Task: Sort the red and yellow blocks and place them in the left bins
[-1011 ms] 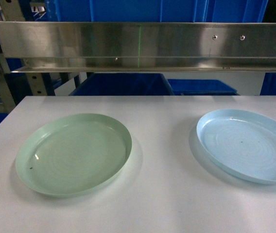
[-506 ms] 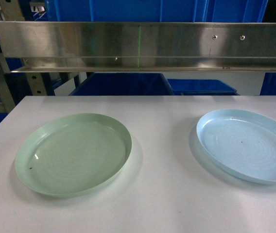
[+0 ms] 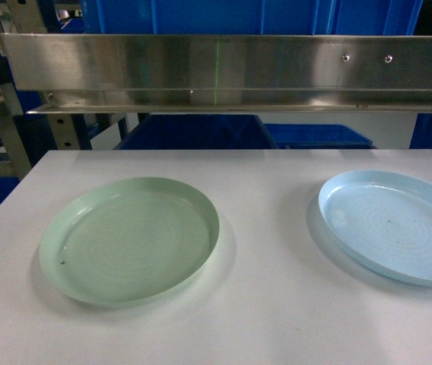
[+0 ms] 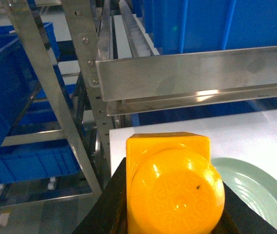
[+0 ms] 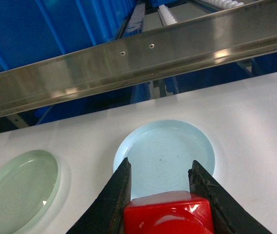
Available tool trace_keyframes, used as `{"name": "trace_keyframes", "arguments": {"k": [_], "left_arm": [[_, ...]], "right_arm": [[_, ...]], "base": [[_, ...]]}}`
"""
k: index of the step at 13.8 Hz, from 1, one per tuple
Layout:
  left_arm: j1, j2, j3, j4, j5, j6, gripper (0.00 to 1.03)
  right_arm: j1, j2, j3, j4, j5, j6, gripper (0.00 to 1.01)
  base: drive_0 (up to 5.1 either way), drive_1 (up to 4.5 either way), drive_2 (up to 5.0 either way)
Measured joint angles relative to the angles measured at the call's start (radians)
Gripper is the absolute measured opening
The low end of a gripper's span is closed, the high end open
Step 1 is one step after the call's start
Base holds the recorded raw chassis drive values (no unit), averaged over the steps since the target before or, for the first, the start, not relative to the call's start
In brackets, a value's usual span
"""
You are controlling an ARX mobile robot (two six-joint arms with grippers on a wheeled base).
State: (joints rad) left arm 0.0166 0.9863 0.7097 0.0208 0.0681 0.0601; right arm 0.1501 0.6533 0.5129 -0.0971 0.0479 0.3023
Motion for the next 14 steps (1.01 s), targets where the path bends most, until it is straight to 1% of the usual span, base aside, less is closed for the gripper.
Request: {"name": "trace_keyframes", "arguments": {"k": [14], "left_arm": [[0.002,0.000,0.000,-0.001,-0.004,0.000,0.27]], "right_arm": [[0.000,0.000,0.000,0.001,-0.003,0.000,0.29]], "base": [[-4.7,1.22,3.6]]}}
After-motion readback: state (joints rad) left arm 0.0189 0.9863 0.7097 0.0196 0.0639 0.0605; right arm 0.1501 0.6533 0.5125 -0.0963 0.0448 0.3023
